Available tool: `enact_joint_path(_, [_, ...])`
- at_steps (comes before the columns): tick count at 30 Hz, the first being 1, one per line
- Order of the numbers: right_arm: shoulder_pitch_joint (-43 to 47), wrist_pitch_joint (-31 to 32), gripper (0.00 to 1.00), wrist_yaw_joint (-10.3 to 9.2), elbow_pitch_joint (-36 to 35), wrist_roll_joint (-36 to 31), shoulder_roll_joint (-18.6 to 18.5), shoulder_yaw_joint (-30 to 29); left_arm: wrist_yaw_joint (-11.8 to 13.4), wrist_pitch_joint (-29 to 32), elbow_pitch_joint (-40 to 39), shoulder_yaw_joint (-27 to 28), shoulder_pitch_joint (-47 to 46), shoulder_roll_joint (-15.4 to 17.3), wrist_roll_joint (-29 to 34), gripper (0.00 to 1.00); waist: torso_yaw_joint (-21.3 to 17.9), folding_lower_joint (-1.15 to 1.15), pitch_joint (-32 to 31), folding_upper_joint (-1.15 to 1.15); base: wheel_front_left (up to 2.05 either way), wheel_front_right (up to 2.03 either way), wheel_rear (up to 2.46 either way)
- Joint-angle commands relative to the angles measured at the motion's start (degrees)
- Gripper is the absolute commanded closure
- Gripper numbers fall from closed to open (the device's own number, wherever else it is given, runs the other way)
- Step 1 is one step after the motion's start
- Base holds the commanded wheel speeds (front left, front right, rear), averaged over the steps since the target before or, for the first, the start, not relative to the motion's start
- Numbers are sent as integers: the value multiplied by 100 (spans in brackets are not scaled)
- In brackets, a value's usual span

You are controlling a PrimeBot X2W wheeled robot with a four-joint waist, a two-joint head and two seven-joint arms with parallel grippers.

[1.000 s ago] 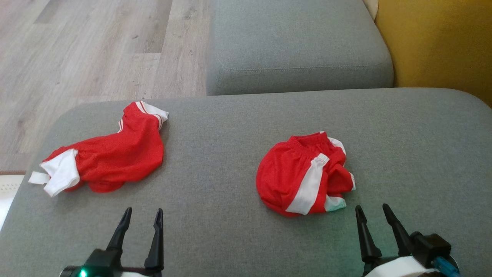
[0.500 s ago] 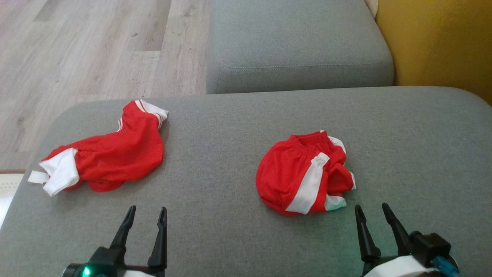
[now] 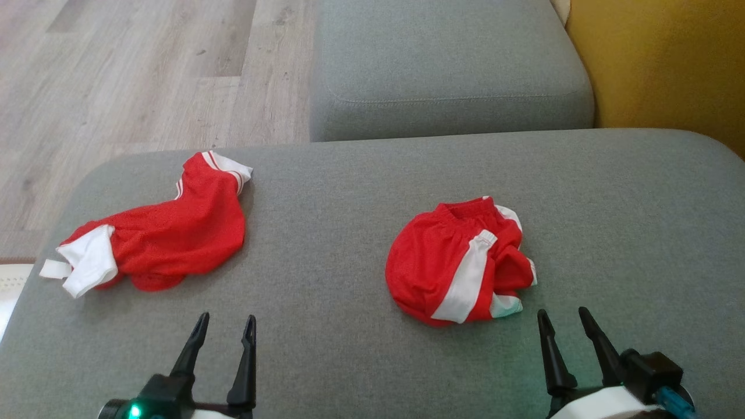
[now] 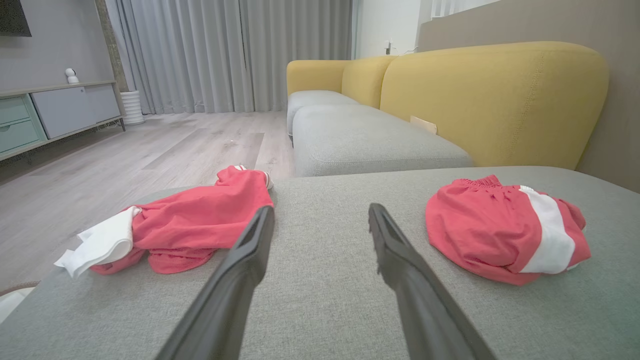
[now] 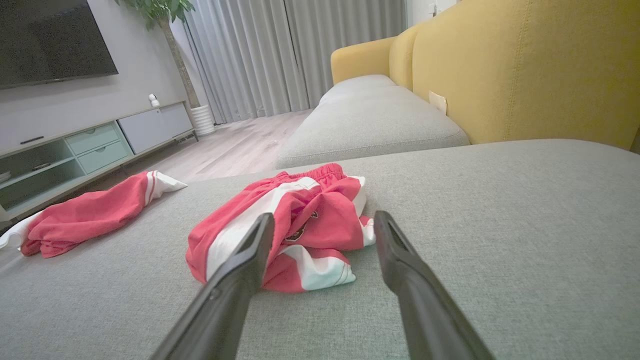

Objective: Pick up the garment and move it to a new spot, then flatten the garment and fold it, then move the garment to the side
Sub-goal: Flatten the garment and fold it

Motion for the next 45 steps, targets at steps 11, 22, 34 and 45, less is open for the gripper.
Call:
enact_joint_path(11, [-327, -37, 0, -4, -205, -2, -22, 115, 28, -70, -166, 80, -367, -47, 34, 0, -10, 0, 31, 0, 0, 0, 0])
enact_joint_path(22, [-455, -37, 0, -4, -248, -76, -22, 133, -186, -70, 1, -278, -774, -47, 65, 0, -312, 0, 424, 0, 0, 0, 0])
enact_joint_path(34, [-880, -37, 0, -4, -491, -162, -22, 197, -684, -70, 1516, -1860, -3688, -47, 322, 0, -1150, 0, 1735, 0, 0, 0, 0])
enact_joint_path(45, [-1227, -37, 0, -4, -634, -40, -22, 155, -705, 616, 3516, -4169, -6345, 102, -375, 0, -1750, 0, 2436, 0, 0, 0, 0])
